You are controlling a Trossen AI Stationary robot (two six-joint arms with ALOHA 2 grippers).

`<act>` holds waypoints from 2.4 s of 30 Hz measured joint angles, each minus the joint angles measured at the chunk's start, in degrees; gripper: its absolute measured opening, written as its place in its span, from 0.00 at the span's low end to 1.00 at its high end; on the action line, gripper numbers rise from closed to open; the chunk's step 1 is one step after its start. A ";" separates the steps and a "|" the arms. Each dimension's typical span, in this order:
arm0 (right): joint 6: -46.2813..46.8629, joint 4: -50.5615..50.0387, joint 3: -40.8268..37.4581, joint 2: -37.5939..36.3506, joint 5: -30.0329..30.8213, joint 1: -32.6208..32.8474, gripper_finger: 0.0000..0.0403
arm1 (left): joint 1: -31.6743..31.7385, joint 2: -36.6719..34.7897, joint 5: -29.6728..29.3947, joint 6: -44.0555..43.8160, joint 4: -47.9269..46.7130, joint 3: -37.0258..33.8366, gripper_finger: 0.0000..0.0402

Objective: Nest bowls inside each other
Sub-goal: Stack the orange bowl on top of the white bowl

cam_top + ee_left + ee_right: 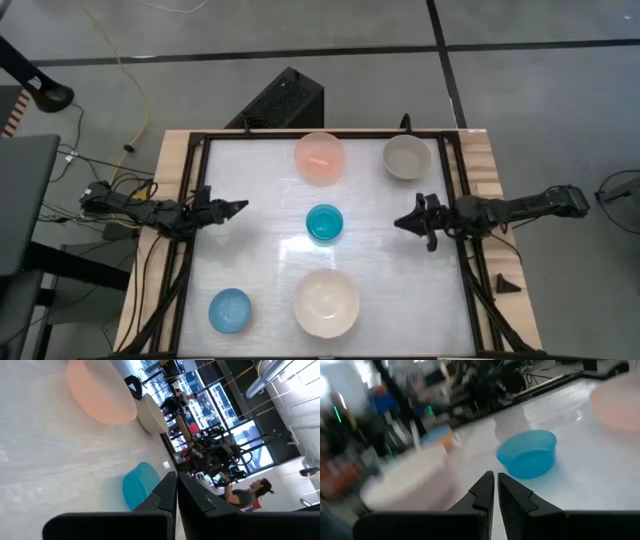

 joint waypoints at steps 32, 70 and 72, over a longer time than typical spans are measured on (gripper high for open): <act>1.10 21.42 13.16 2.53 15.85 -5.80 0.15 | 0.00 0.00 4.10 30.33 26.54 2.98 0.02; -42.49 -14.35 67.12 79.87 -14.20 -29.01 0.31 | 4.88 19.45 0.43 47.30 -7.75 32.57 0.15; -41.12 -13.52 67.08 80.63 -13.44 -29.71 0.39 | 4.88 19.47 0.45 46.86 -8.05 32.57 0.15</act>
